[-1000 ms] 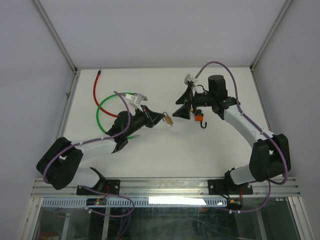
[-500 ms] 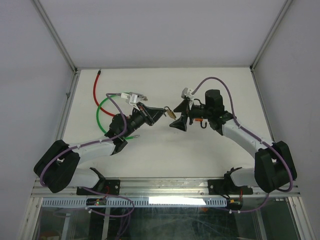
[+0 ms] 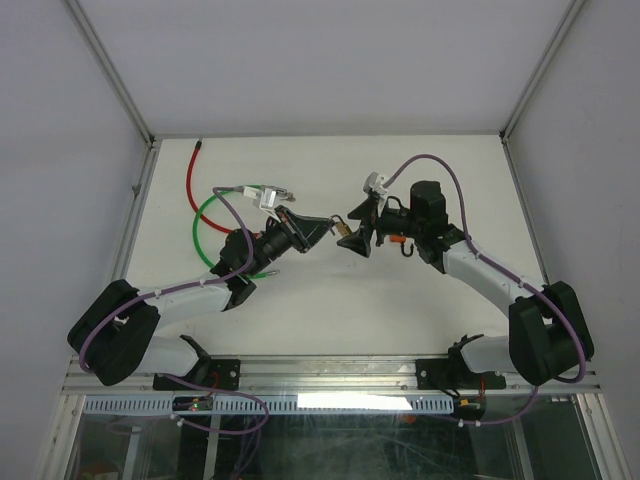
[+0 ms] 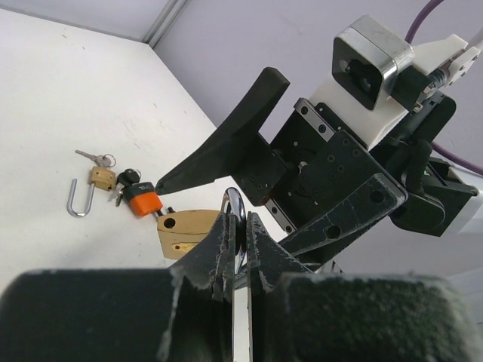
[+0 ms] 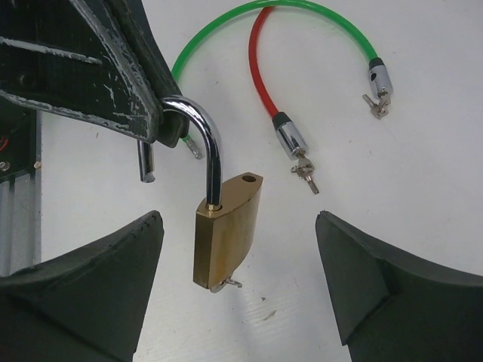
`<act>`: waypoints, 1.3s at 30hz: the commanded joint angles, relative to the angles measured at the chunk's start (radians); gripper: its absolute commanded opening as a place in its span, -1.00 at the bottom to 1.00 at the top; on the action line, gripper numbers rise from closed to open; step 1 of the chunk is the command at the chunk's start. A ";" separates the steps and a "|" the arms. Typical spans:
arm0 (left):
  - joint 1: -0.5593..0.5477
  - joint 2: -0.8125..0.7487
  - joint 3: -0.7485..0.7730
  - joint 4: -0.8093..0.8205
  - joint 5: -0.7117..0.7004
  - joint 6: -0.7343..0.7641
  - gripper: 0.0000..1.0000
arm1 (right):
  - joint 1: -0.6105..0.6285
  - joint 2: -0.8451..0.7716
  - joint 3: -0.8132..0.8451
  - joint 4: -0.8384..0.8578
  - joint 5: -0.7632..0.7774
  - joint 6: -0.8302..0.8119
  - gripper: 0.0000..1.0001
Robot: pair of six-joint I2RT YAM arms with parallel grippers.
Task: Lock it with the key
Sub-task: Lock the lock.
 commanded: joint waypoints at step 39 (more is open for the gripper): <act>-0.011 -0.026 0.010 0.170 0.046 -0.052 -1.00 | 0.000 0.009 0.086 -0.054 0.004 0.006 -0.85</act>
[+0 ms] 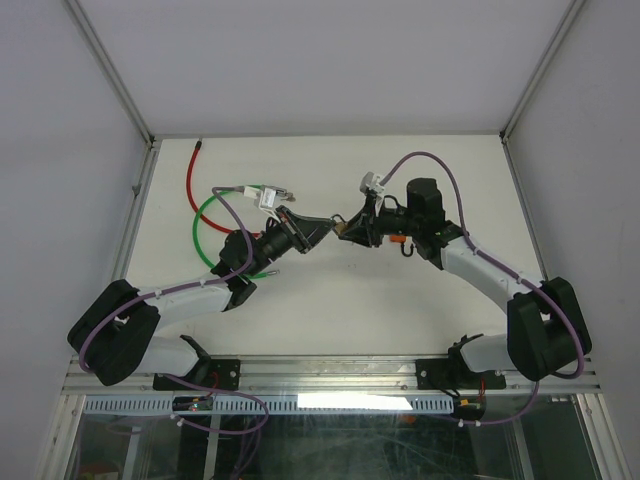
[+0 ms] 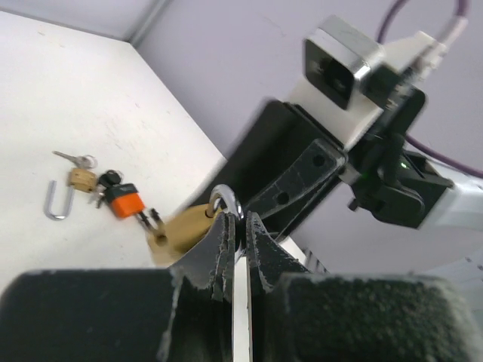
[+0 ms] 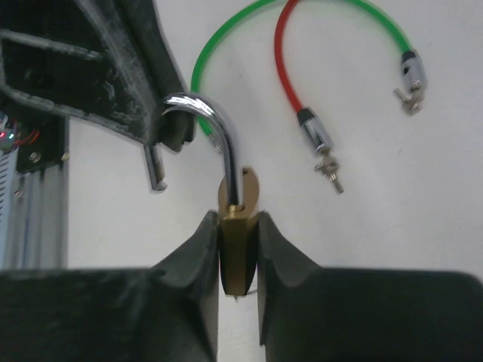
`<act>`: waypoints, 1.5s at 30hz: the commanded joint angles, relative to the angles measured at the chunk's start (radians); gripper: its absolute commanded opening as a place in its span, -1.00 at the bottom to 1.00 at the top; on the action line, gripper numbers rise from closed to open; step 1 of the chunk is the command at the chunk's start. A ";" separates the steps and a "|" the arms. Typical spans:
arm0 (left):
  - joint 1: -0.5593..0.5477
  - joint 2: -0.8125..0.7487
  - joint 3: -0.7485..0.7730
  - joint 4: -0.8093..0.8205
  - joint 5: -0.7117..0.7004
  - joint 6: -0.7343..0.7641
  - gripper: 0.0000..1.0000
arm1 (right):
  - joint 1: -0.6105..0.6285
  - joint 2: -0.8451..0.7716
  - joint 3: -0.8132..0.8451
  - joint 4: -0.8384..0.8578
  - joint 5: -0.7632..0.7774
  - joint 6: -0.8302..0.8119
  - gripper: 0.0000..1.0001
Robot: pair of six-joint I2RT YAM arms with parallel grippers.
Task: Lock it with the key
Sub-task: Lock the lock.
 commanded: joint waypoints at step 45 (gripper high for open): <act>0.165 -0.062 0.167 -0.340 0.545 0.264 0.34 | -0.029 0.107 0.336 -0.780 -0.221 -0.611 -1.00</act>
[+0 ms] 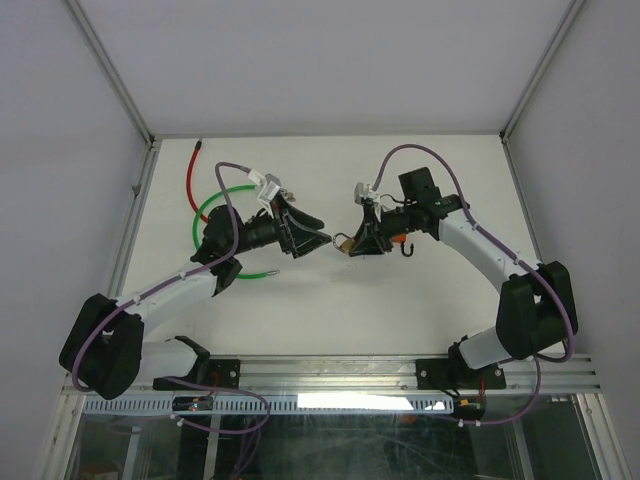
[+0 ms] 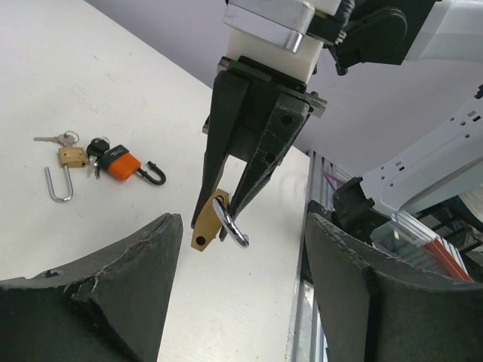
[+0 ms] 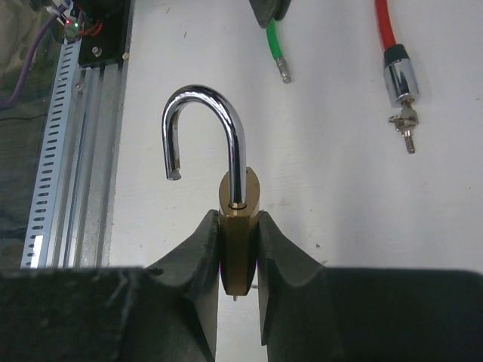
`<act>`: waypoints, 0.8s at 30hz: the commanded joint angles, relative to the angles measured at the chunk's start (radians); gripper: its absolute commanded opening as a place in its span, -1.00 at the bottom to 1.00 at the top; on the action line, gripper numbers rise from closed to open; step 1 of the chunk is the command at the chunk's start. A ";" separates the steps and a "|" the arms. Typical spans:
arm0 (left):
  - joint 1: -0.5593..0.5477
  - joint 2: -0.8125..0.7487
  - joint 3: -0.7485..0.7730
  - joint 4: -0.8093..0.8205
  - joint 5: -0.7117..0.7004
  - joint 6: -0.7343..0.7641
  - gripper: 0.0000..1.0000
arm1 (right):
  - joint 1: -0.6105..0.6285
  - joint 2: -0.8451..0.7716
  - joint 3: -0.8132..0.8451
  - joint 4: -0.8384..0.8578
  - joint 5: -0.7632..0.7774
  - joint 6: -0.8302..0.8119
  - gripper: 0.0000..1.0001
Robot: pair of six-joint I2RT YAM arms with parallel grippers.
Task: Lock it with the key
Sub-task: Lock the lock.
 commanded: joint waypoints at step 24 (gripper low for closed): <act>-0.071 0.137 0.199 -0.298 0.115 0.200 -0.87 | 0.025 0.001 0.078 -0.090 -0.010 -0.133 -1.00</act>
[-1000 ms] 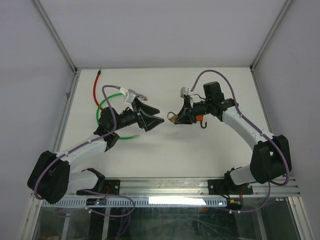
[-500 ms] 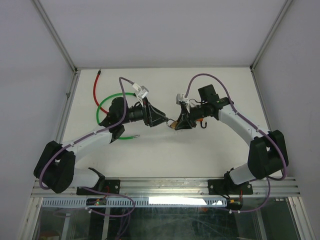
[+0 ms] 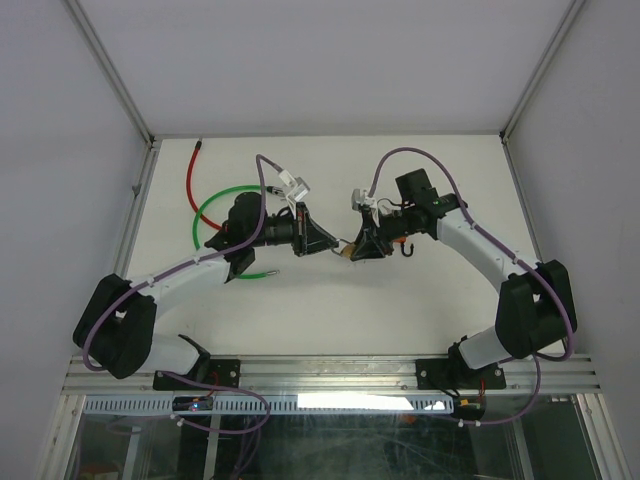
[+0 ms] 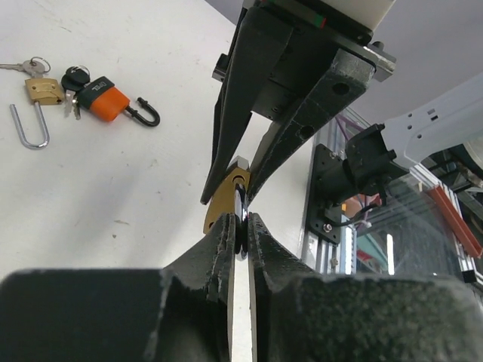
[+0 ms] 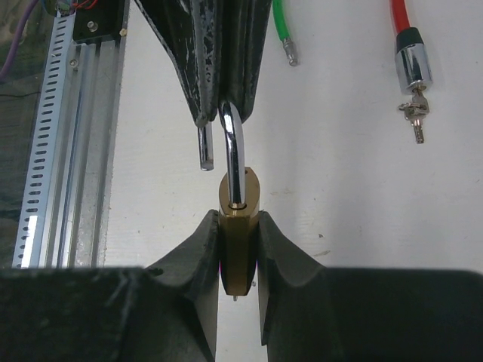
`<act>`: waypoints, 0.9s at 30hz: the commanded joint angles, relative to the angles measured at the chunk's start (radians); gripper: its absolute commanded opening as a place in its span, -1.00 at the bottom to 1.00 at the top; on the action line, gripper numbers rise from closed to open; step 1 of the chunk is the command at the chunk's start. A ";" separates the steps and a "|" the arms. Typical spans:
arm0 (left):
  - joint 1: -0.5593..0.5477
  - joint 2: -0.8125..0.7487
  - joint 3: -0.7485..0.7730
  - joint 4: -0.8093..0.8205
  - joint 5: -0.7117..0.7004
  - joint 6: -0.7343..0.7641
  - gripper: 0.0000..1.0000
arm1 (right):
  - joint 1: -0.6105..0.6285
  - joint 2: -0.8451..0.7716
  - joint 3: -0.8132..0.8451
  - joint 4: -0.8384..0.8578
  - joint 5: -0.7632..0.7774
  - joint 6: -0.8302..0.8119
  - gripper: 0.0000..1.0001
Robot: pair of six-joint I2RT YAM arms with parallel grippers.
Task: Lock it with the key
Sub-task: Lock the lock.
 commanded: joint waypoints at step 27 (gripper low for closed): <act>-0.108 -0.150 -0.058 -0.125 0.029 0.757 -1.00 | 0.090 -0.019 -0.068 0.305 -0.089 0.040 -1.00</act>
